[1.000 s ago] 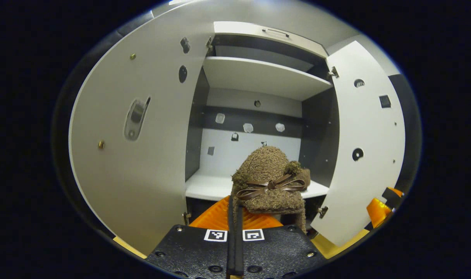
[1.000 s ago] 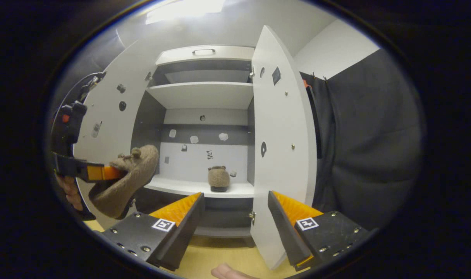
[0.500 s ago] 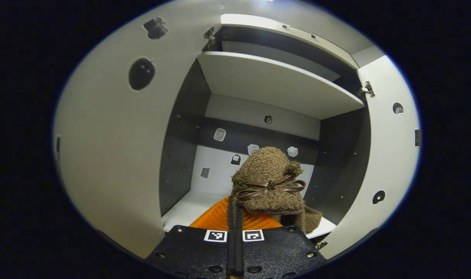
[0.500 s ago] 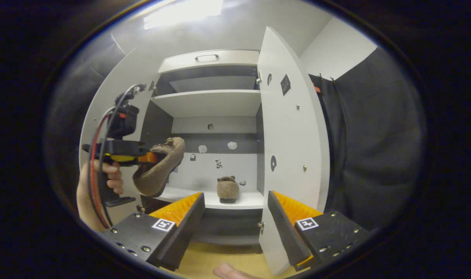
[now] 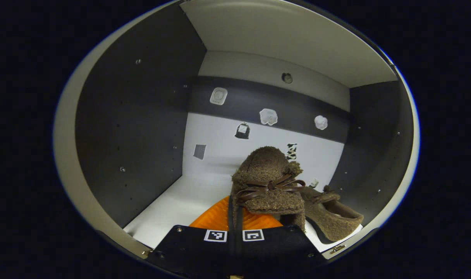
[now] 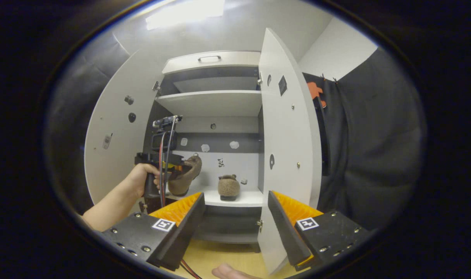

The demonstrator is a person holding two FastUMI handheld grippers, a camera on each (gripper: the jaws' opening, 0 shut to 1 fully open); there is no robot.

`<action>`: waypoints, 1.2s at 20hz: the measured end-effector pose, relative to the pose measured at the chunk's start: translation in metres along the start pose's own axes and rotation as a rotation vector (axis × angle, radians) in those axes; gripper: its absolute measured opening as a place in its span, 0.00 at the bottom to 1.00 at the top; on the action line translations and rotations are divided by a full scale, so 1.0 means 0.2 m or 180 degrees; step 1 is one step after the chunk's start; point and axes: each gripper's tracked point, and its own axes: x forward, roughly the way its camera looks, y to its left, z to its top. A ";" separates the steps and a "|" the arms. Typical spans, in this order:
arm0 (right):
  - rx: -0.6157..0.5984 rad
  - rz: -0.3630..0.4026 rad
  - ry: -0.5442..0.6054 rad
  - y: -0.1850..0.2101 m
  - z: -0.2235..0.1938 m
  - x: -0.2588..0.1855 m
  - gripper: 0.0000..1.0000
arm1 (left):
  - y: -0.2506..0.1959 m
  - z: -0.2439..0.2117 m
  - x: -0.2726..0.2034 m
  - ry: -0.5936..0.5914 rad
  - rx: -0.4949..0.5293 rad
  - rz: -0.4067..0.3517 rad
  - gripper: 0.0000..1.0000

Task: Grab one shoe with the right hand and put it into the shoe cabinet, grab the other shoe with the left hand and put it into the shoe cabinet; then close the right door with the right hand and the left door with the left hand.

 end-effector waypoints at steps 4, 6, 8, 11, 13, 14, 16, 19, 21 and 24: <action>-0.0004 0.0089 0.0078 0.05 -0.05 -0.01 0.98 | 0.06 -0.11 0.16 0.0248 0.0267 0.0059 0.00; -0.0020 0.0108 0.0113 0.06 -0.07 0.00 0.98 | -0.02 -0.15 0.20 0.0386 0.0085 -0.0174 0.01; -0.0028 0.0142 0.0157 0.09 -0.09 0.01 0.98 | -0.06 -0.21 0.22 0.0581 0.0131 -0.0249 0.01; -0.0063 0.0162 0.0185 0.11 -0.11 0.00 0.98 | -0.04 -0.21 0.24 0.0627 0.0204 -0.0079 0.02; -0.0043 0.0189 0.0178 0.12 -0.11 -0.02 0.98 | 0.01 -0.21 0.22 0.0614 0.0267 0.0069 0.04; -0.0048 0.0193 0.0184 0.11 -0.11 -0.03 0.98 | 0.03 -0.19 0.21 0.0579 0.0287 0.0158 0.10; -0.0116 0.0119 0.0212 0.08 -0.12 -0.04 0.99 | 0.05 -0.19 0.20 0.0600 0.0341 0.0249 0.15; -0.0091 0.0101 0.0215 0.06 -0.11 -0.07 0.98 | 0.06 -0.20 0.19 0.0699 0.0555 0.0250 0.25; -0.0015 0.0091 0.0219 0.03 -0.11 -0.10 0.98 | 0.07 -0.21 0.18 0.0760 0.0593 0.0229 0.41; 0.0014 0.0088 0.0203 0.01 -0.08 -0.15 0.98 | 0.08 -0.21 0.12 0.0826 0.0599 0.0179 0.61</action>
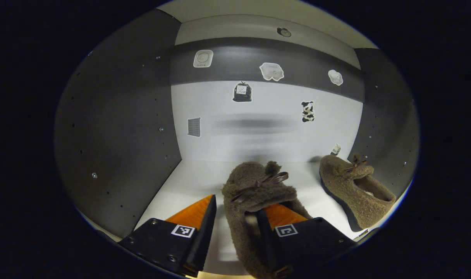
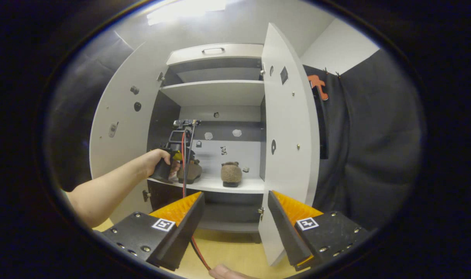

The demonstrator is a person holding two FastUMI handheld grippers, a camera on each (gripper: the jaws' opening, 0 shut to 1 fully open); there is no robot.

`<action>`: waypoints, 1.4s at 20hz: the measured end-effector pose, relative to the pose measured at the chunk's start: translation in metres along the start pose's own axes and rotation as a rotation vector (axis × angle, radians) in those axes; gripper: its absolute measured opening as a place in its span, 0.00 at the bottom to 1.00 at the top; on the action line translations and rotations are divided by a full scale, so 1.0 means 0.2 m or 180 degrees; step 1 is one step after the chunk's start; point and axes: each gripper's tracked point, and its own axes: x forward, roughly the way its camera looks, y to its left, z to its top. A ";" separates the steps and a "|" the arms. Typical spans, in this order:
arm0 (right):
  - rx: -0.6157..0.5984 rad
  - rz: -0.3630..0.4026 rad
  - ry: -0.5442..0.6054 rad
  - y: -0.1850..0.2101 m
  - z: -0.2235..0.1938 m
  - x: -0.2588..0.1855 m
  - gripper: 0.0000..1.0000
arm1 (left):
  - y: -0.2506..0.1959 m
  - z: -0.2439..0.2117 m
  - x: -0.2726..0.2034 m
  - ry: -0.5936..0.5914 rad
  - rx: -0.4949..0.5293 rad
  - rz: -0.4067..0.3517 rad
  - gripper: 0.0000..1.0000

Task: Grab one shoe with the right hand and put it into the shoe cabinet, grab the other shoe with the left hand and put it into the shoe cabinet; then close the right door with the right hand and the left door with the left hand.

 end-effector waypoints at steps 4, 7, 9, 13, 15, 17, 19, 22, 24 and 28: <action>0.0001 -0.0074 -0.0114 -0.04 0.06 -0.10 0.98 | -0.02 -0.06 -0.03 0.0240 0.0060 -0.0084 0.71; 0.0043 -0.0139 -0.0181 -0.08 0.08 -0.19 0.98 | 0.00 -0.09 -0.04 0.0452 0.0044 -0.0116 0.80; 0.0082 -0.0178 -0.0214 -0.09 0.08 -0.23 0.98 | 0.00 -0.10 -0.03 0.0579 0.0005 -0.0154 0.85; 0.0107 -0.0266 -0.0224 -0.13 0.08 -0.27 0.98 | -0.05 -0.10 -0.06 0.0715 -0.0190 -0.0332 0.88; 0.0125 -0.0280 -0.0213 -0.14 0.07 -0.27 0.98 | -0.11 -0.06 -0.11 0.0655 -0.0245 -0.0508 0.89; 0.0155 -0.0289 -0.0214 -0.14 0.06 -0.27 0.98 | -0.14 -0.03 -0.20 0.0576 -0.0277 -0.0590 0.89; 0.0162 -0.0298 -0.0212 -0.14 0.06 -0.28 0.98 | -0.17 0.00 -0.32 0.0454 -0.0337 -0.0661 0.89; 0.0140 -0.0316 -0.0237 -0.13 0.06 -0.32 0.98 | -0.17 0.09 -0.58 0.0084 -0.0284 -0.0731 0.95; 0.0145 -0.0327 -0.0251 -0.13 0.05 -0.37 0.98 | -0.17 0.11 -0.80 -0.0200 -0.0192 -0.0735 0.96; 0.0140 -0.0368 -0.0245 -0.15 0.04 -0.48 0.98 | -0.17 0.06 -1.26 -0.0602 -0.0190 -0.0846 0.97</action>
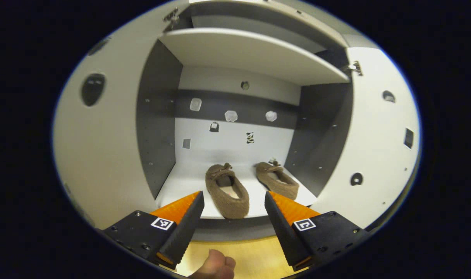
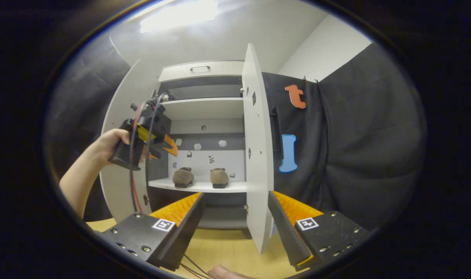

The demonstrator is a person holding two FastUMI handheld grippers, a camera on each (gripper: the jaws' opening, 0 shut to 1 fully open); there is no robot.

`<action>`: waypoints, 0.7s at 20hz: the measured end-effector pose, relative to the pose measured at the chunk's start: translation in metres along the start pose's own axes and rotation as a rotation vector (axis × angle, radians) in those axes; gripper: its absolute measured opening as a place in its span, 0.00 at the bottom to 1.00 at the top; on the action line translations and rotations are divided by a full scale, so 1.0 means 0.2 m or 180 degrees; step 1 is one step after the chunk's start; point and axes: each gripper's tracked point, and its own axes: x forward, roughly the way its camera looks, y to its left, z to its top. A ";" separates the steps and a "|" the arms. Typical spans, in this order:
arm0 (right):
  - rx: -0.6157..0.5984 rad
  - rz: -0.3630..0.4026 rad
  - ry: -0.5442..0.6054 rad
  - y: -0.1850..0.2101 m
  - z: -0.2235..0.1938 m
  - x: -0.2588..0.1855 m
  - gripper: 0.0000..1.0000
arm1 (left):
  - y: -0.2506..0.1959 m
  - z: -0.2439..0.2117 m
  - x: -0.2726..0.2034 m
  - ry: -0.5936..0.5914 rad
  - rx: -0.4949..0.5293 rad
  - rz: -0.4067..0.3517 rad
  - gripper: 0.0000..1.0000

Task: Grab one shoe with the right hand and put it into the shoe cabinet, grab the other shoe with the left hand and put it into the shoe cabinet; then close the right door with the right hand and the left door with the left hand.

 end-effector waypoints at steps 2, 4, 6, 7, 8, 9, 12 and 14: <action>-0.0011 0.0017 -0.0006 -0.02 0.03 -0.05 0.98 | 0.00 0.02 -0.21 -0.0270 0.0063 0.0019 0.96; 0.0001 0.0089 -0.0032 -0.03 0.06 -0.09 0.98 | -0.02 0.00 -0.39 -0.0500 0.0155 -0.0044 0.97; -0.0012 0.0083 -0.0067 -0.08 0.12 -0.11 0.98 | 0.00 -0.05 -0.55 -0.0637 0.0150 -0.0025 0.94; -0.0036 0.0065 -0.0093 -0.12 0.15 -0.11 0.98 | 0.01 -0.06 -0.61 -0.0714 0.0183 -0.0045 0.94; -0.0075 0.0075 -0.0117 -0.14 0.17 -0.11 0.98 | 0.02 -0.07 -0.67 -0.0801 0.0217 -0.0048 0.94; -0.0133 0.0093 -0.0138 -0.17 0.19 -0.11 0.98 | 0.04 -0.09 -0.72 -0.0846 0.0252 -0.0039 0.96; -0.0254 0.0100 -0.0141 -0.32 0.21 -0.09 0.98 | 0.13 -0.23 -0.85 -0.0859 0.0261 0.0034 0.97; -0.0250 0.0020 -0.0105 -0.49 0.23 -0.02 0.98 | 0.19 -0.30 -0.92 -0.0910 0.0225 0.0072 0.96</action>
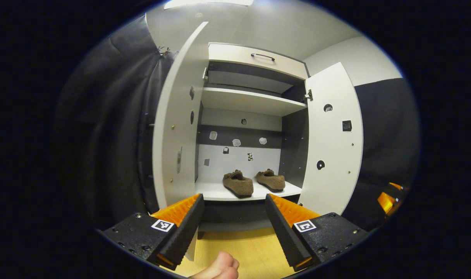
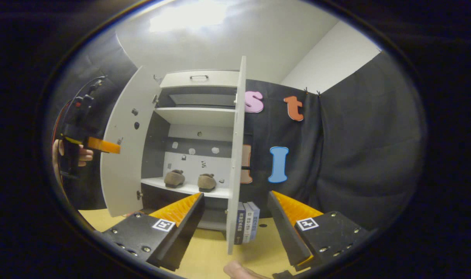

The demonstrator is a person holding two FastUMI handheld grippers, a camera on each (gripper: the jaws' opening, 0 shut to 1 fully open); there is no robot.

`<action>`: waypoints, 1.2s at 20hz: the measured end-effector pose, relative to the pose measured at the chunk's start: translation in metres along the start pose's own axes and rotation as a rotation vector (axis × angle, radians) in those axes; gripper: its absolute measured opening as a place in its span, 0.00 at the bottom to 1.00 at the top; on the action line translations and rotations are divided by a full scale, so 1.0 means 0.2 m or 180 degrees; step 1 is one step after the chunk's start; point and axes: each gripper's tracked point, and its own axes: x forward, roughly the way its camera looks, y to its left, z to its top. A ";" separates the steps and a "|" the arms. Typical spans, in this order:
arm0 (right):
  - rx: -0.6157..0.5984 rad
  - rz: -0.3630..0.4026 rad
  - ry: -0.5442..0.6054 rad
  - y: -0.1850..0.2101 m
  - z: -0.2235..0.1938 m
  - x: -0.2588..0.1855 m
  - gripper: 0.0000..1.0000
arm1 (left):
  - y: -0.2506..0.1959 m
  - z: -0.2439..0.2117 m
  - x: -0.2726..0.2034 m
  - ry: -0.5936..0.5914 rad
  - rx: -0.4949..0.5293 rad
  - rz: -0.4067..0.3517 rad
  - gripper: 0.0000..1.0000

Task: Grab one shoe with the right hand and put it into the shoe cabinet, grab the other shoe with the left hand and put it into the shoe cabinet; then close the right door with the right hand and the left door with the left hand.

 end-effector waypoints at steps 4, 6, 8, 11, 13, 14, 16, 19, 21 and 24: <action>0.0101 -0.0010 0.0151 -0.31 0.01 0.19 0.98 | 0.03 -0.08 -0.15 -0.0121 -0.0110 -0.0014 0.93; -0.0093 -0.0020 0.0214 -0.52 0.04 0.30 0.98 | 0.00 -0.11 -0.20 -0.0150 -0.0108 -0.0060 0.96; -0.0041 0.0108 0.0289 -0.68 0.08 0.43 0.98 | -0.04 -0.14 -0.25 -0.0173 -0.0056 -0.0127 0.96; 0.0239 0.0255 0.0369 -0.92 0.11 0.63 0.99 | -0.10 -0.18 -0.29 -0.0220 -0.0093 -0.0210 0.96; 0.0399 0.0158 0.0477 -1.08 0.10 0.74 0.99 | -0.15 -0.18 -0.32 -0.0219 -0.0099 -0.0290 0.96; 0.0354 0.0087 0.0567 -1.12 0.07 0.78 0.99 | -0.14 -0.18 -0.33 -0.0231 -0.0083 -0.0290 0.96; 0.0044 -0.0029 0.0682 -1.20 0.03 0.81 0.98 | -0.11 -0.17 -0.34 -0.0256 -0.0058 -0.0222 0.93; -0.0127 0.0035 0.0790 -1.17 0.01 0.86 1.00 | -0.07 -0.18 -0.34 -0.0288 -0.0101 -0.0174 0.96; -0.0076 0.0155 0.0751 -1.05 0.03 0.90 1.00 | -0.06 -0.19 -0.33 -0.0275 -0.0128 -0.0176 1.00; -0.0113 0.0425 0.0714 -0.79 0.05 0.96 1.00 | -0.05 -0.22 -0.30 -0.0200 -0.0143 -0.0160 1.00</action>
